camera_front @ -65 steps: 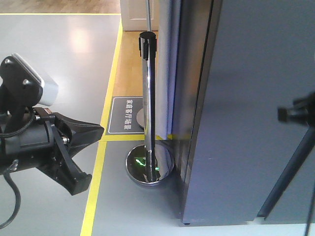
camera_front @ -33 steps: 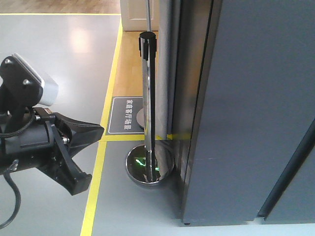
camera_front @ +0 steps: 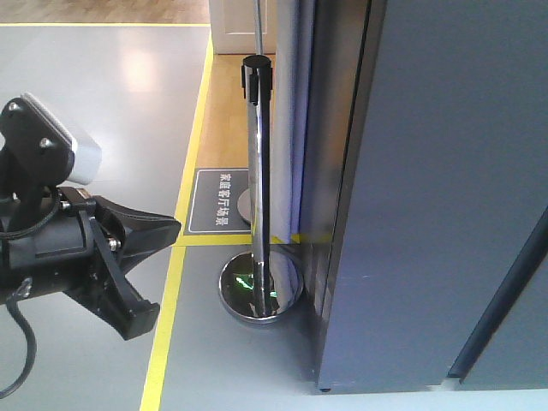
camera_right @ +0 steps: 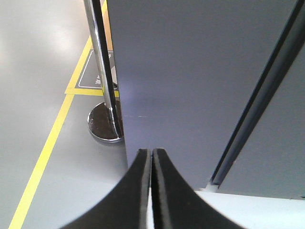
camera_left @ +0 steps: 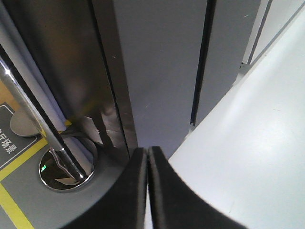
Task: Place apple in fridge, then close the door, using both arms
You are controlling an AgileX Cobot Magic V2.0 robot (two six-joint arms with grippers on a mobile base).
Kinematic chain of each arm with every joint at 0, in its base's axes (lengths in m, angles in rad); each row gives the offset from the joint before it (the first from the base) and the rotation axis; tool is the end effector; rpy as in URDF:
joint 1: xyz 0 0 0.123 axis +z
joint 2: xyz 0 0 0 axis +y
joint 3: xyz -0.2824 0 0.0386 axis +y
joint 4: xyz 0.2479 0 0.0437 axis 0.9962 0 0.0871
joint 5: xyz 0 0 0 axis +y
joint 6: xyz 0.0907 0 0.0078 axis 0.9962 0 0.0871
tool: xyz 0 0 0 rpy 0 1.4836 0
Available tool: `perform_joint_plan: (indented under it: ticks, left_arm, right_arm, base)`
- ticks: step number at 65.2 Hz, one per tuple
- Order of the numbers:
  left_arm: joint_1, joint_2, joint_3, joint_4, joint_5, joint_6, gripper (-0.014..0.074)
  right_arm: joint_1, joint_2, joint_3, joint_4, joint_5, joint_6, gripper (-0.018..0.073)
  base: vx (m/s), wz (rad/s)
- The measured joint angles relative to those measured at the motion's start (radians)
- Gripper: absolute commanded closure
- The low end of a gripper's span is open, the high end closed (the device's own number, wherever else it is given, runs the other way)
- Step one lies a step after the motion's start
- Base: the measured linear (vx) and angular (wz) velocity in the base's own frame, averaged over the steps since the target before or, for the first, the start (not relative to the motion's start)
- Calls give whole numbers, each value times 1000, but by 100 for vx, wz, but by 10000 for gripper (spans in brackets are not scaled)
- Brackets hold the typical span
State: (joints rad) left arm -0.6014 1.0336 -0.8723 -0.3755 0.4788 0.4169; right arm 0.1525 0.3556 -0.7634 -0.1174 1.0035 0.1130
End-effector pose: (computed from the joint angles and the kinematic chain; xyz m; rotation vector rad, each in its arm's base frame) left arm 0.1710 -0.1360 0.3437 0.8076 1.9652 -0.4899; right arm 0.0391 -0.0031 0.3520 -0.0461 2.0730 0.0212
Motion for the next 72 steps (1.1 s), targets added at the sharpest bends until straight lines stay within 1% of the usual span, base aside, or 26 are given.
perform_joint_plan:
  ticks: [55,62,68,72]
  left_arm:
    - [0,0,0,0,-1,0,602]
    - [0,-1,27,5,-12,-1,602]
    - [0,-16,87,53,-56,-41,602]
    - [0,-40,143,102,-124,-110,602]
  right_arm:
    - [0,-2,0,0,3,0,561]
    - [0,-2,0,0,4,0,561]
    - [0,-2,0,2,4,0,561]
    - [0,-2,0,2,4,0,561]
  base:
    - [0,0]
    - [0,0]
    - [0,0]
    - [0,0]
